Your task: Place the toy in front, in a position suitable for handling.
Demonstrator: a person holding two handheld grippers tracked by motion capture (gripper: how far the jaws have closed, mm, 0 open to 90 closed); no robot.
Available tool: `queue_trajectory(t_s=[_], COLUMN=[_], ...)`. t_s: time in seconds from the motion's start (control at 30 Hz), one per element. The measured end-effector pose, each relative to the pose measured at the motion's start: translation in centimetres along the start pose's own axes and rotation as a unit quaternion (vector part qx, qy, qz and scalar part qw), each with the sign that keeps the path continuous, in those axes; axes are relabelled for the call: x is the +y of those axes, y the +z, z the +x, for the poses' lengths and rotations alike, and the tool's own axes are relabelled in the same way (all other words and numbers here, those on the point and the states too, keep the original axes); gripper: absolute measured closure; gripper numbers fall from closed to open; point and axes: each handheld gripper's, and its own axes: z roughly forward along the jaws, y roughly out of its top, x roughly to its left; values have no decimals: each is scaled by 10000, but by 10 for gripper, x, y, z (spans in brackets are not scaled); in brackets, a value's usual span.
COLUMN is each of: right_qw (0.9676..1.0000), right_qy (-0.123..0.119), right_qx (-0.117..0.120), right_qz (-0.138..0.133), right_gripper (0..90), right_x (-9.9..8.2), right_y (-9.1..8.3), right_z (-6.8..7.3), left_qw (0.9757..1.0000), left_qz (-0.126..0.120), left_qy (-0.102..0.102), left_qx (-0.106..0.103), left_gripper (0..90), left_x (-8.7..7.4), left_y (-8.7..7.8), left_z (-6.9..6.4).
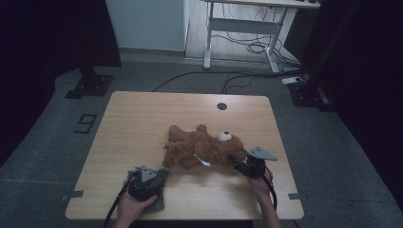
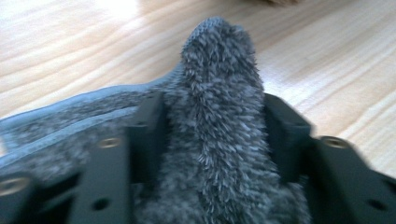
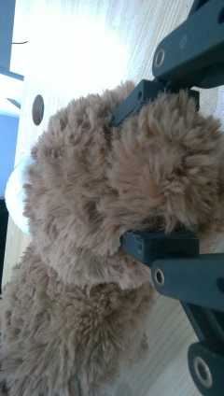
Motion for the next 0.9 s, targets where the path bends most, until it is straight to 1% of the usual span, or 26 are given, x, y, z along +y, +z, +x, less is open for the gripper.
queue_trajectory(t_s=[0.03, 0.1, 0.17, 0.2, 0.23, 0.27, 0.3, 0.33, 0.37, 0.4, 0.43, 0.47, 0.5, 0.53, 0.57, 0.77, 0.8, 0.83, 0.87, 0.9], right_qw=[10000, 10000, 10000, 10000, 10000, 10000, 10000, 10000, 10000, 10000, 10000, 10000, 10000, 10000, 10000, 10000, 10000, 10000, 10000, 10000], right_qy=[7, 16, 11, 17, 13, 13, 1, 1, 5, 5, 8, 8, -2, -2, -2, 1, 1, 9, 9, 14], right_qx=[-1, -4, -5, -2, -1, -1, 6, 6, 6, 6, 11, 11, 17, 17, 19, 14, 14, 12, 12, 12], right_qz=[-9, -3, -7, -14, -12, -12, 2, -4, -19, -19, -29, -29, -43, -43, -42, -51, -51, -53, -53, -63], right_gripper=[474, 474, 474, 473, 473, 473, 472, 472, 472, 472, 471, 471, 471, 471, 471, 470, 470, 470, 470, 470], right_x=[0, -1, -1, -2, -2, -2, -2, -3, -3, -3, -4, -4, -5, -5, -5, -6, -6, -6, -6, -6], right_y=[0, 0, -1, -1, -1, -1, -2, -2, -2, -2, -2, -2, -2, -2, -3, -3, -3, -3, -3, -3], right_z=[0, 0, 1, 1, 1, 1, 1, 2, 2, 2, 2, 2, 2, 2, 2, 3, 3, 3, 3, 3], left_qw=[10000, 9999, 9996, 9996, 9988, 9988, 9983, 9983, 9969, 9969, 9953, 9953, 9941, 9941, 9924, 9880, 9880, 9866, 9866, 9856], left_qz=[-47, -92, -146, -146, -215, -215, -338, -338, -570, -570, -760, -760, -904, -904, -1047, -1356, -1356, -1434, -1434, -1484], left_qy=[6, -38, -176, -176, -306, -306, -367, -367, -450, -450, -483, -483, -484, -484, -525, -604, -604, -639, -639, -662], left_qx=[40, -13, -168, -168, -324, -324, -298, -298, -299, -299, -347, -347, -346, -346, -378, -432, -432, -442, -442, -456], left_gripper=[590, 655, 697, 713, 727, 735, 740, 741, 741, 741, 741, 741, 742, 743, 744, 746, 747, 748, 749, 749], left_x=[-1, -3, -4, -4, -4, -4, -4, -4, -3, -3, -2, -2, 0, 0, 1, 3, 3, 4, 4, 4], left_y=[-1, -2, -3, -3, -6, -6, -11, -11, -18, -18, -25, -25, -32, -32, -37, -52, -52, -56, -56, -58], left_z=[3, 8, 13, 13, 18, 18, 23, 23, 26, 26, 29, 29, 31, 31, 33, 38, 38, 40, 40, 40])
